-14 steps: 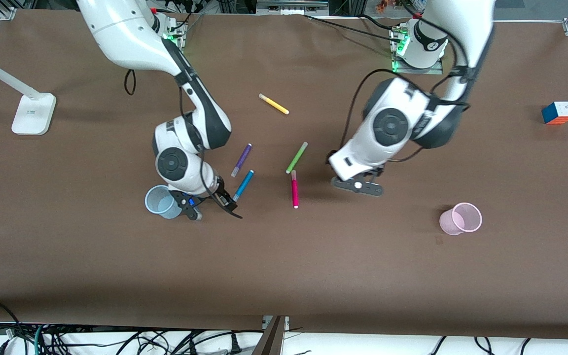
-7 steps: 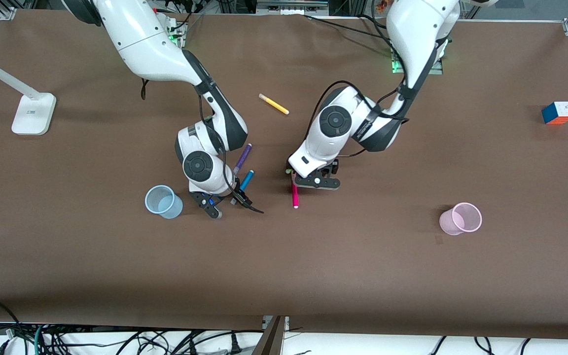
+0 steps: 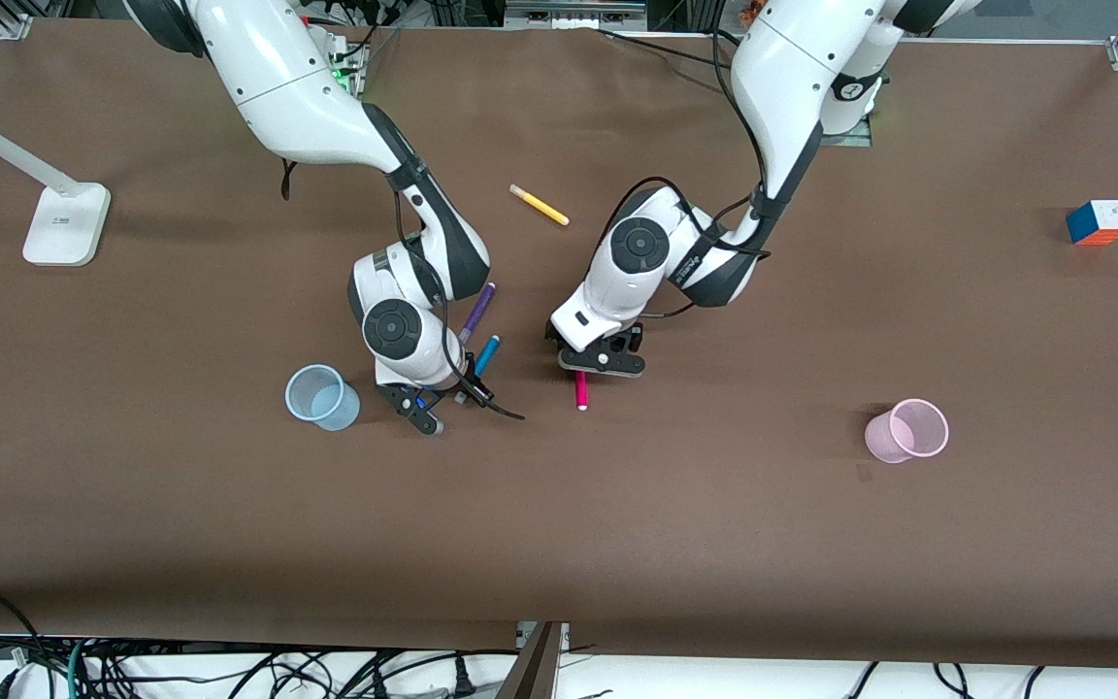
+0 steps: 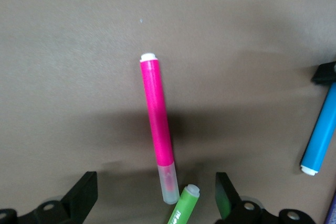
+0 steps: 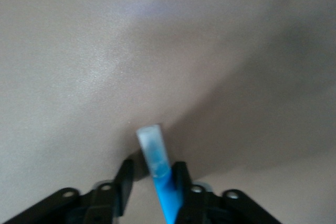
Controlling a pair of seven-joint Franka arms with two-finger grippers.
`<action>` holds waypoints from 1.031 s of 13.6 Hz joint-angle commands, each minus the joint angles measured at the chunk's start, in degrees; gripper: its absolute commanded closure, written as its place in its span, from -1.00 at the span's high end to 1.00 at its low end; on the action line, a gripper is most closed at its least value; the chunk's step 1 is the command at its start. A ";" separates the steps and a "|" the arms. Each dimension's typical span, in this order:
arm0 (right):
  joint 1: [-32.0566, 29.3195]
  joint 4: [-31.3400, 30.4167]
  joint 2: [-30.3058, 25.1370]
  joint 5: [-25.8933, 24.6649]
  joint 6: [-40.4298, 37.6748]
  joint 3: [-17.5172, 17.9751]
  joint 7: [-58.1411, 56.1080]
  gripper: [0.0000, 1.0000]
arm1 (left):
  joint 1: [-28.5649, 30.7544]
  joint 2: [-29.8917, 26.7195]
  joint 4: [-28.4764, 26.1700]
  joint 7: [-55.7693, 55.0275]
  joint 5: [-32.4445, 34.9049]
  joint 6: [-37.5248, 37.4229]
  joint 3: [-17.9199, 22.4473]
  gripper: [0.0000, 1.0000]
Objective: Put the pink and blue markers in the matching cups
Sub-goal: 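Grasp the blue marker with the right gripper while the left gripper grasps the pink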
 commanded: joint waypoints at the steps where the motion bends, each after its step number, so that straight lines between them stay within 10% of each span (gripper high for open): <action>1: 0.45 0.75 0.53 0.38 0.46 -0.51 -1.40 -1.00 | -1.45 1.74 1.65 -1.63 4.58 2.13 1.08 0.47; 12: -15.79 0.40 -14.94 10.92 -26.59 -1.04 -28.28 -1.00 | -1.89 3.94 1.48 -3.91 5.03 5.04 1.09 -0.36; 14: -19.57 0.40 -15.03 15.47 -28.97 -0.95 -32.33 -1.00 | -1.80 3.68 1.47 -3.39 5.12 4.78 1.17 -0.78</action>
